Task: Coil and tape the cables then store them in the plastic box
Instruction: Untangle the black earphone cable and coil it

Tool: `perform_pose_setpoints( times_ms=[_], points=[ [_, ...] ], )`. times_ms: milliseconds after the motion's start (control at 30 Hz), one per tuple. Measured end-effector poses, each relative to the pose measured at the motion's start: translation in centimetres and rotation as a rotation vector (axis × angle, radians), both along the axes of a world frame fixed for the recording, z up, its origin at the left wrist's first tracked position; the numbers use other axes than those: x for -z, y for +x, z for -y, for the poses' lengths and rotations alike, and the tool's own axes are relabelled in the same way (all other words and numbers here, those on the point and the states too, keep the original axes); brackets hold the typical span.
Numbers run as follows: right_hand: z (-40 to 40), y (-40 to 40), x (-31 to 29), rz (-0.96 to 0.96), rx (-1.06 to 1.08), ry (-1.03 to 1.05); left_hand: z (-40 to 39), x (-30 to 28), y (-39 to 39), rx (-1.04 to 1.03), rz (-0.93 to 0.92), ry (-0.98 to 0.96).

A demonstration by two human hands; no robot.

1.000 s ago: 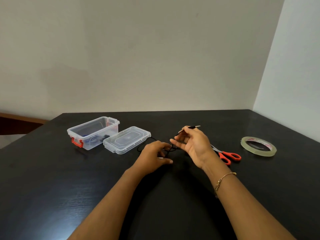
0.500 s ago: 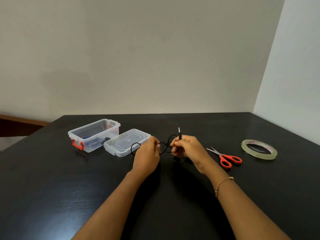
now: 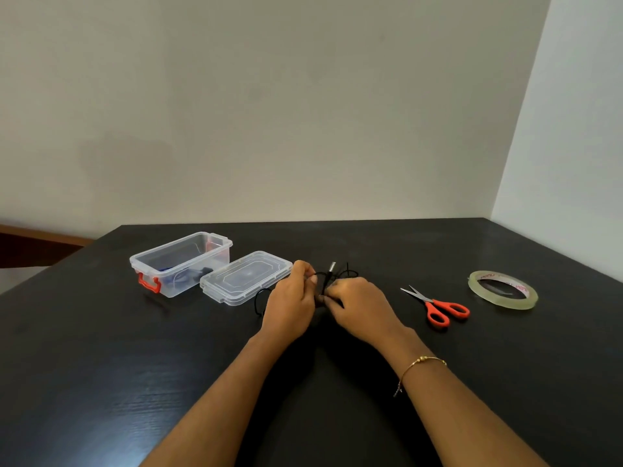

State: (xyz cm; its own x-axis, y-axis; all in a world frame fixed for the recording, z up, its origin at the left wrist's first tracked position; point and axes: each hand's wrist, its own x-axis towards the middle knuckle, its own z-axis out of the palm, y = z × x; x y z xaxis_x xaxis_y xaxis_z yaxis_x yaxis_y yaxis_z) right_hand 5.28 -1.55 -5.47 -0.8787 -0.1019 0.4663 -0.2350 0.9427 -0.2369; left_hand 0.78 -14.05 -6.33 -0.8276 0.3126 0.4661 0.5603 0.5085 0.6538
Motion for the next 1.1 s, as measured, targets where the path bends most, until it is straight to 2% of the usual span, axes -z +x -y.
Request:
perform_pose_setpoints(
  times_ms=[167,267,367,467,600,667,700,767,833,900,1000,1100],
  points=[
    [1.1,0.6,-1.0,-0.049,0.058,0.130,0.1,-0.4,0.0,-0.094,-0.059,0.056],
    [1.5,0.6,-1.4,0.019,0.036,0.227,0.1,-0.6,0.0,-0.127,-0.082,0.074],
    [1.7,0.6,-1.3,0.115,0.024,0.239,0.0,-0.6,0.1,-0.078,-0.085,0.033],
    [0.6,0.4,-1.5,0.057,-0.056,0.084,0.2,-0.4,-0.2,-0.042,-0.061,-0.004],
    [-1.1,0.2,-2.5,-0.414,-0.005,-0.334,0.8,-0.3,-0.4,0.011,-0.030,0.053],
    [-2.0,0.0,-2.5,-0.510,0.141,-0.484,0.7,-0.5,-0.3,0.075,-0.006,0.100],
    [-2.4,-0.2,-2.3,-0.455,0.215,-0.564,0.6,-0.6,-0.1,0.102,0.011,0.129],
    [-3.1,-0.5,-1.7,-0.142,0.248,-0.769,0.4,-0.9,0.0,0.132,0.059,0.210],
    [-3.0,-0.6,-1.0,0.204,0.088,-0.947,0.2,-1.0,0.1,0.137,0.133,0.323],
    [-2.3,-0.5,-0.7,0.404,-0.106,-1.039,0.2,-1.1,0.1,0.123,0.194,0.410],
    [-1.2,-0.4,-0.8,0.485,-0.220,-1.099,0.3,-1.3,-0.2,0.092,0.236,0.474],
    [-1.5,-0.3,-1.0,0.382,-0.119,-1.114,0.6,-1.4,-0.4,0.023,0.244,0.498]
  ],
)
